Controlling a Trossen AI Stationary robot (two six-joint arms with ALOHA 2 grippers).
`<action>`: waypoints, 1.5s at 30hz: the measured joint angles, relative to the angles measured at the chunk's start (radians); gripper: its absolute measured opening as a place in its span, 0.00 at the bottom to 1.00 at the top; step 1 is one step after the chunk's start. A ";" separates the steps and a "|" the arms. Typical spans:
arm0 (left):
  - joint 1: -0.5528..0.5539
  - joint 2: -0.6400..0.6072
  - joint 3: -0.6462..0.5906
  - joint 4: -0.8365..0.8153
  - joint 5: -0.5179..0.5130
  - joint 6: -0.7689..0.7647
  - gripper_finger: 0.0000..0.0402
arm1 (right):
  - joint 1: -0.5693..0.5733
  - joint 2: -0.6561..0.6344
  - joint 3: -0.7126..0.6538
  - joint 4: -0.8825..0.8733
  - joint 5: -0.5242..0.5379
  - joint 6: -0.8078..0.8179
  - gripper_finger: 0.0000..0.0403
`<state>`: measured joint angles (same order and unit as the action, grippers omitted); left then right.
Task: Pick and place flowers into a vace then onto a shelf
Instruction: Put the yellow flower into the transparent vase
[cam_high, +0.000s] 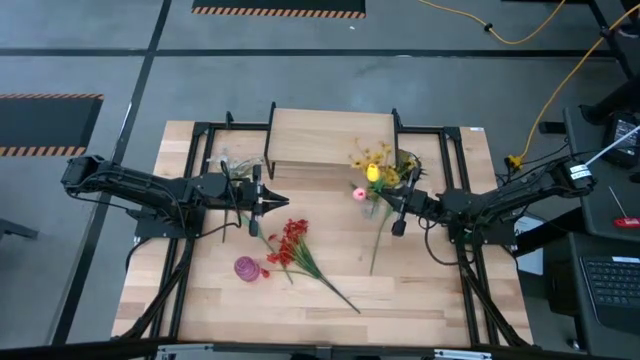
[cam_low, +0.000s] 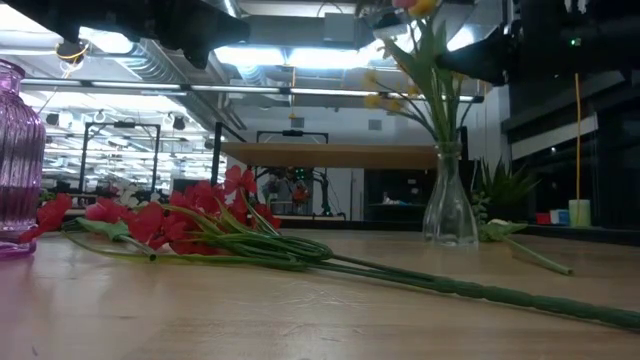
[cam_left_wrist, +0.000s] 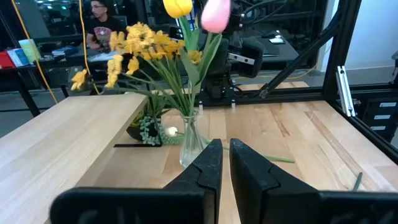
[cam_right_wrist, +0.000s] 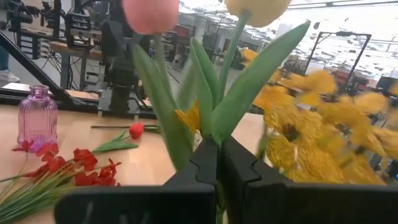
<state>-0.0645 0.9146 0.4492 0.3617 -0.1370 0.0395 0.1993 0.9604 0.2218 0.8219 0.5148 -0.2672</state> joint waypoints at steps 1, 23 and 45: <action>0.000 0.000 0.000 0.000 0.000 0.000 0.07 | 0.000 0.000 0.000 0.000 0.000 0.000 0.01; 0.000 0.000 0.000 -0.013 0.000 0.000 0.07 | 0.000 -0.009 0.000 -0.041 0.000 0.002 0.32; 0.000 0.000 0.000 -0.027 0.000 -0.003 0.07 | 0.070 -0.084 0.000 -0.084 0.086 -0.025 0.44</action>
<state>-0.0645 0.9146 0.4492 0.3351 -0.1368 0.0369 0.2690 0.8767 0.2222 0.7384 0.6005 -0.2923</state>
